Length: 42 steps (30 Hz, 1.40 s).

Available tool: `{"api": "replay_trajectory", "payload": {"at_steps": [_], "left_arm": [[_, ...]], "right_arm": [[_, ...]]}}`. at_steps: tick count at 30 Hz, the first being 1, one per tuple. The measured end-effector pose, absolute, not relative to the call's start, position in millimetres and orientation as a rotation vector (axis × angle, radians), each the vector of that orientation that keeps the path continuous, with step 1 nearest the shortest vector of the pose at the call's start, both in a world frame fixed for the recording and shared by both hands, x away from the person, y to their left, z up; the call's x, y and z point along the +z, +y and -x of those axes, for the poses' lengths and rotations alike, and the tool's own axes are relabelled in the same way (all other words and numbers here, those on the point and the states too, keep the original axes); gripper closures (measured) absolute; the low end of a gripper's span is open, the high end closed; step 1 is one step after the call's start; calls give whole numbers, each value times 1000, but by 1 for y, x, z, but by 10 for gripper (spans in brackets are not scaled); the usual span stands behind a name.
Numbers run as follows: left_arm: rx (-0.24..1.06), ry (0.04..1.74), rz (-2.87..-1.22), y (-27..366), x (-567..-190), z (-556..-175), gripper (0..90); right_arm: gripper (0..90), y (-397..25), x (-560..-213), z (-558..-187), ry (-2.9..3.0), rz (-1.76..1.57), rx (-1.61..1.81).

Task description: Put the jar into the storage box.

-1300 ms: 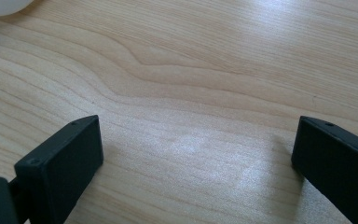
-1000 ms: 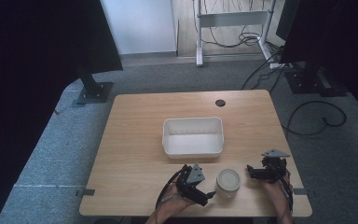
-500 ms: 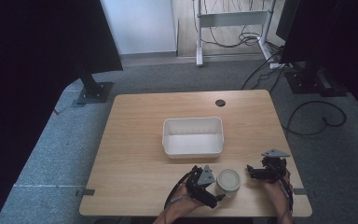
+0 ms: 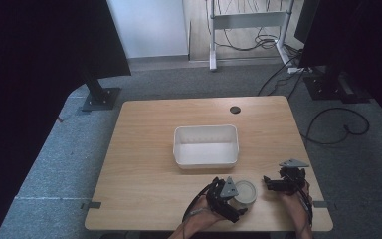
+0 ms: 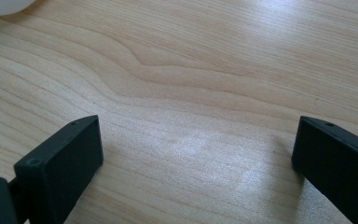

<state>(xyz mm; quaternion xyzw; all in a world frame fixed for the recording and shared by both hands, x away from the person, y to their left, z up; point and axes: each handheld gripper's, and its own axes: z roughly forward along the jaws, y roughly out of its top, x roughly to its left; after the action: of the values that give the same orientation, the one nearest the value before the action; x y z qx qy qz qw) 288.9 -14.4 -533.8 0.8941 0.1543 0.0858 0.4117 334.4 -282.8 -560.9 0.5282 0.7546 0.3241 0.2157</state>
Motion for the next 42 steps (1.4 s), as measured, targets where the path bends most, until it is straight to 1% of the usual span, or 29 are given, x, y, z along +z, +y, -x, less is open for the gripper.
{"api": "replay_trajectory", "payload": {"at_steps": [8,15,42], "left_arm": [[209,387,-2247,-27,-536,-293,60],[213,405,-2258,-34,-537,-293,95],[288,464,-2269,-19,-521,-302,97]], "right_arm": [[15,-283,-561,-335,2094,-1462,899],[15,-283,-561,-335,2097,-1460,900],[15,-283,-561,-335,2099,-1460,900]]}}
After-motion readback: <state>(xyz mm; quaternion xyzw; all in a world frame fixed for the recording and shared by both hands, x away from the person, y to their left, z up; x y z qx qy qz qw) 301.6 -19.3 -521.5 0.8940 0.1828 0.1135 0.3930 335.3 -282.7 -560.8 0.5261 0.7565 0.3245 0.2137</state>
